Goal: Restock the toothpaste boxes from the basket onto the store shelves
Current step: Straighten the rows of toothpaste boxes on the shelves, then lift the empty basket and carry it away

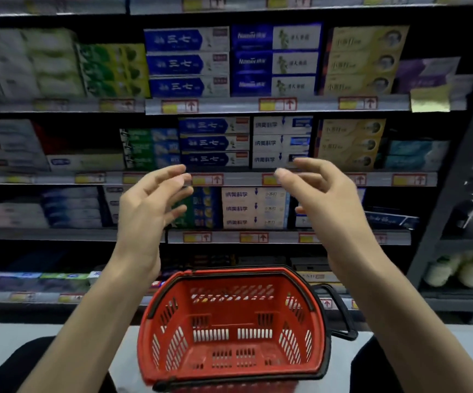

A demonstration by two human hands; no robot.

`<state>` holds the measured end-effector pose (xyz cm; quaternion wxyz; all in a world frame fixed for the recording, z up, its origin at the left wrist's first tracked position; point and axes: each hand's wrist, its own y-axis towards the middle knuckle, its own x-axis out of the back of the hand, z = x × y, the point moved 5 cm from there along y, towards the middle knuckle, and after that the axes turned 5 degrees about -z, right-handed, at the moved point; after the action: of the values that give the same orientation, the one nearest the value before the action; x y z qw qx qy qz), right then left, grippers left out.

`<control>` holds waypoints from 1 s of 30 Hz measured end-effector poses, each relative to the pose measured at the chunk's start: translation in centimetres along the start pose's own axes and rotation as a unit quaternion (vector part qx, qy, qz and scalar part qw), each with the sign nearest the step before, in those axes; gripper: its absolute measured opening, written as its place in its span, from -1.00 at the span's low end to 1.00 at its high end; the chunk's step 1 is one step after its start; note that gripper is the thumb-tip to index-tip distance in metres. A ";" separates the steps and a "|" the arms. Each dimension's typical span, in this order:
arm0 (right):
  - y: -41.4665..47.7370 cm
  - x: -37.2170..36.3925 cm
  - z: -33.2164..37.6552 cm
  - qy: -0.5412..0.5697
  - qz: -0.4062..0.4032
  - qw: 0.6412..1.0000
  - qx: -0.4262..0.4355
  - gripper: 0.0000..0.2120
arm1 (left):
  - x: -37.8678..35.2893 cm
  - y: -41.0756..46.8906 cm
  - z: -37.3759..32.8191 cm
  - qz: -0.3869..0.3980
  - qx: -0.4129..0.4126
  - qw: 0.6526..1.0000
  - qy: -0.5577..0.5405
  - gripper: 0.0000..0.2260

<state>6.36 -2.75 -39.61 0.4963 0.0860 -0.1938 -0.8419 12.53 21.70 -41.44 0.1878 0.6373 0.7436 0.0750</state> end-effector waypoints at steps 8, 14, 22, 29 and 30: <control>-1.4 0.1 -1.0 -0.013 0.006 1.000 -0.015 -0.55 | 0.6 -0.9 1.4 -0.008 0.018 1.000 -0.002 -0.81; -0.9 0.2 -1.6 -0.021 -0.001 1.000 -0.008 -0.55 | -0.1 -0.6 2.2 0.005 0.022 1.000 0.011 -0.80; 1.2 -1.1 -8.0 -0.090 0.016 0.995 -0.031 -0.52 | -0.6 2.7 7.1 0.027 0.052 0.995 0.078 -0.83; 2.4 -2.8 -21.8 -0.259 0.079 0.957 -0.109 -0.58 | 1.2 6.0 19.4 0.083 0.106 0.954 0.267 -0.92; 2.4 -3.2 -23.8 -0.284 0.091 0.948 -0.110 -0.59 | 1.6 6.4 21.4 0.097 0.103 0.942 0.305 -0.94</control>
<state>17.84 -6.77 -60.46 0.5013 -0.2304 -0.2398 -0.7988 26.25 21.65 -59.15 -0.1223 0.6688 0.7035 0.2067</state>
